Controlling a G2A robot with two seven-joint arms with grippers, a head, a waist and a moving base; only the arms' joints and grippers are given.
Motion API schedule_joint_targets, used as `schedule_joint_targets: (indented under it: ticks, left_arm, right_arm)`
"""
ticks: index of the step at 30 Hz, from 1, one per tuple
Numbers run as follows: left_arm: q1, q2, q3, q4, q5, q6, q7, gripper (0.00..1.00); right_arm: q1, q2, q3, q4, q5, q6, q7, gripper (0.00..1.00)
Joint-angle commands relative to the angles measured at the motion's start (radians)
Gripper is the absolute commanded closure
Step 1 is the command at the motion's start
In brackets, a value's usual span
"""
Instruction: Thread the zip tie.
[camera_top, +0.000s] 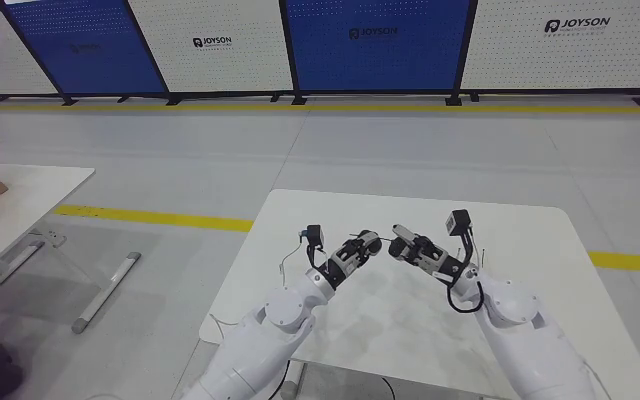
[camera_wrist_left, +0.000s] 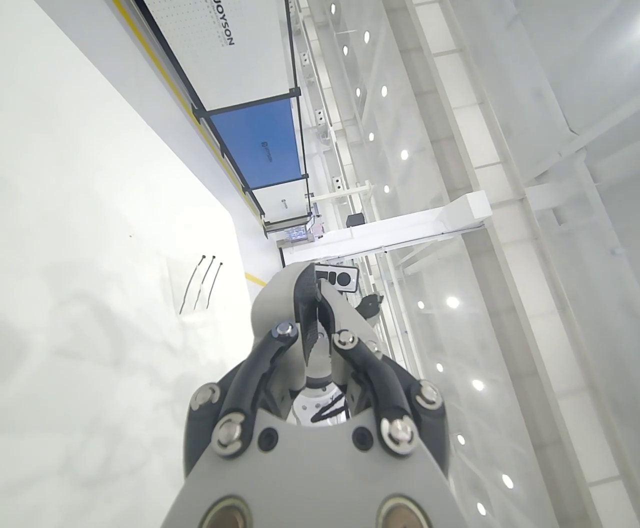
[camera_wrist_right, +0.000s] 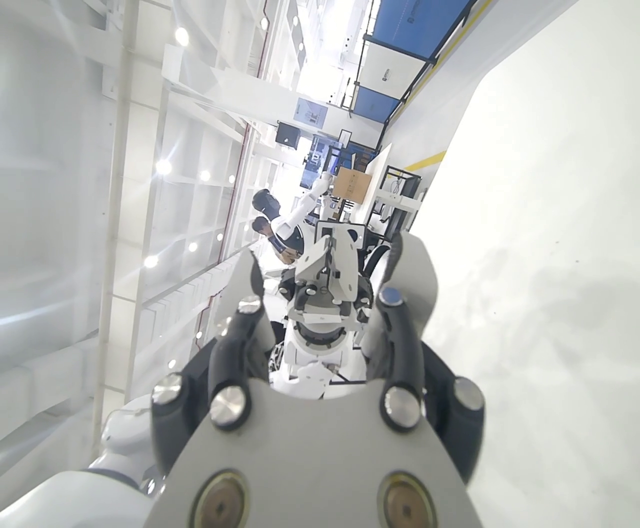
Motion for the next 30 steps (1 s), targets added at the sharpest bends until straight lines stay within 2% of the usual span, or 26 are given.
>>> schedule_joint_targets:
  ticks: [1, 5, 17, 20, 23, 27, 30]
  left_arm:
    - [0.006, 0.002, -0.009, -0.007, -0.01, 0.0, -0.015, 1.0]
    - [0.022, 0.008, -0.033, -0.022, -0.023, 0.001, -0.038, 1.0]
    - [0.022, 0.008, -0.033, -0.022, -0.023, 0.001, -0.038, 1.0]
    - [0.024, 0.01, -0.048, -0.02, -0.035, 0.01, -0.045, 1.0]
    - [0.04, 0.017, -0.075, -0.022, -0.038, 0.003, -0.066, 1.0]
    - [0.072, 0.029, -0.113, -0.045, -0.034, 0.008, -0.118, 1.0]
    - [0.094, 0.04, -0.134, -0.064, -0.005, 0.045, -0.182, 1.0]
  right_arm:
    - [-0.008, 0.003, 0.02, 0.009, 0.022, 0.005, 0.001, 0.0]
    - [-0.029, 0.011, 0.055, 0.015, 0.038, 0.005, 0.014, 0.0]
    - [-0.029, 0.011, 0.055, 0.015, 0.038, 0.005, 0.014, 0.0]
    - [-0.037, 0.012, 0.05, -0.005, 0.009, 0.005, 0.011, 0.0]
    - [-0.039, 0.026, 0.073, -0.013, -0.022, 0.031, 0.108, 0.0]
    - [-0.056, 0.056, 0.149, -0.012, -0.042, 0.041, 0.251, 0.0]
    - [-0.084, 0.074, 0.198, -0.031, -0.058, 0.039, 0.306, 0.0]
